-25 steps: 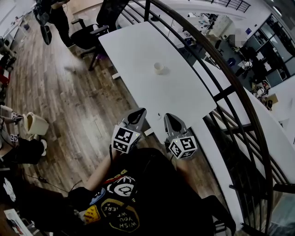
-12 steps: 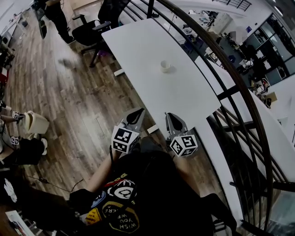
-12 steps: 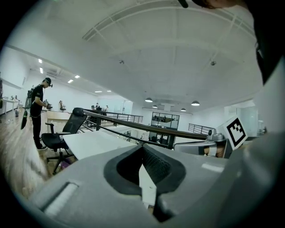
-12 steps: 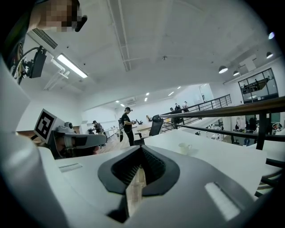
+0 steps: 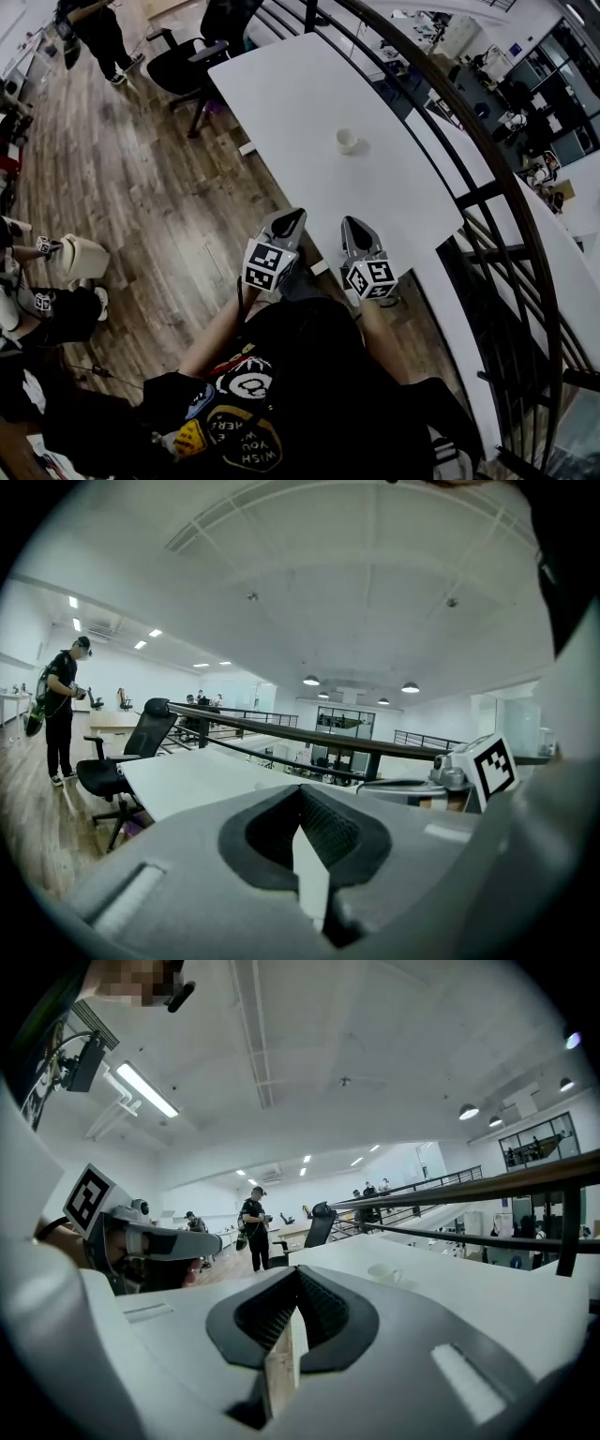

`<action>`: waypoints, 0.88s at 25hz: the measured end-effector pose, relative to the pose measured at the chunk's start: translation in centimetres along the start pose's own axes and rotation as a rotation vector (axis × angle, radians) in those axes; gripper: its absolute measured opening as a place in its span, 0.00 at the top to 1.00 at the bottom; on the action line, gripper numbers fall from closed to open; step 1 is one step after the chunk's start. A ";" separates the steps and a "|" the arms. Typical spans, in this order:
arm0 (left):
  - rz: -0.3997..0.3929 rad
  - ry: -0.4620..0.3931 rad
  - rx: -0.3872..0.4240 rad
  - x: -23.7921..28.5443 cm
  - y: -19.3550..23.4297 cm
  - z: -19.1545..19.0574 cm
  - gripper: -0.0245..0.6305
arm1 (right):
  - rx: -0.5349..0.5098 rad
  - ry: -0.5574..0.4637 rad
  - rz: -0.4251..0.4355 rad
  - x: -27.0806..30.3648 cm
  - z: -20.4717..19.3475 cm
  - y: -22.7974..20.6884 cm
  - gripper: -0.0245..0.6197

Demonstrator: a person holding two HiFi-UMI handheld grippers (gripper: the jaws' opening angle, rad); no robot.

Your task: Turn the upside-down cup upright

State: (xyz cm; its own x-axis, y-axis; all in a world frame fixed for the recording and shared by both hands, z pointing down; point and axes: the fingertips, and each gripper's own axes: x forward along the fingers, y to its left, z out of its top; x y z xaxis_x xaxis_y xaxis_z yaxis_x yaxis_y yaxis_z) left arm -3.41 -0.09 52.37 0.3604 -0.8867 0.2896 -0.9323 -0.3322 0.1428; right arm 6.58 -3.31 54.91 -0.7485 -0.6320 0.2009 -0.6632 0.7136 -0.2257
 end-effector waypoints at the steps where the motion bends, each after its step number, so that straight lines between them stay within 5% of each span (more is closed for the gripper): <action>1: -0.009 0.016 0.011 1.5 1.0 -0.3 0.96 | 0.006 0.001 -0.011 1.2 -0.4 -1.0 0.96; 10: -0.075 0.112 0.040 12.2 6.7 -0.1 0.96 | -0.015 0.065 -0.090 12.2 -4.2 -11.1 0.95; 13: -0.083 0.153 0.019 13.7 7.4 -1.8 0.96 | 0.000 0.081 -0.148 15.1 -6.2 -14.9 0.80; 15: -0.098 0.185 0.015 14.4 7.8 -2.9 0.96 | 0.003 0.091 -0.201 17.2 -7.6 -17.4 0.56; 17: -0.109 0.211 0.013 14.9 8.4 -3.7 0.96 | 0.008 0.120 -0.239 19.2 -9.2 -19.2 0.45; 22: -0.109 0.273 0.008 14.8 9.9 -4.7 0.96 | -0.018 0.181 -0.274 23.7 -11.3 -21.1 0.38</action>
State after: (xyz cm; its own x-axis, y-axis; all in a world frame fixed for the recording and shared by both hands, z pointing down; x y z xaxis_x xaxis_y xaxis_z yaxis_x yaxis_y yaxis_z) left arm -7.16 -14.99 62.48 0.4525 -0.7269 0.5166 -0.8874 -0.4243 0.1803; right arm 2.85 -29.91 75.22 -0.5289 -0.7384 0.4184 -0.8385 0.5309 -0.1230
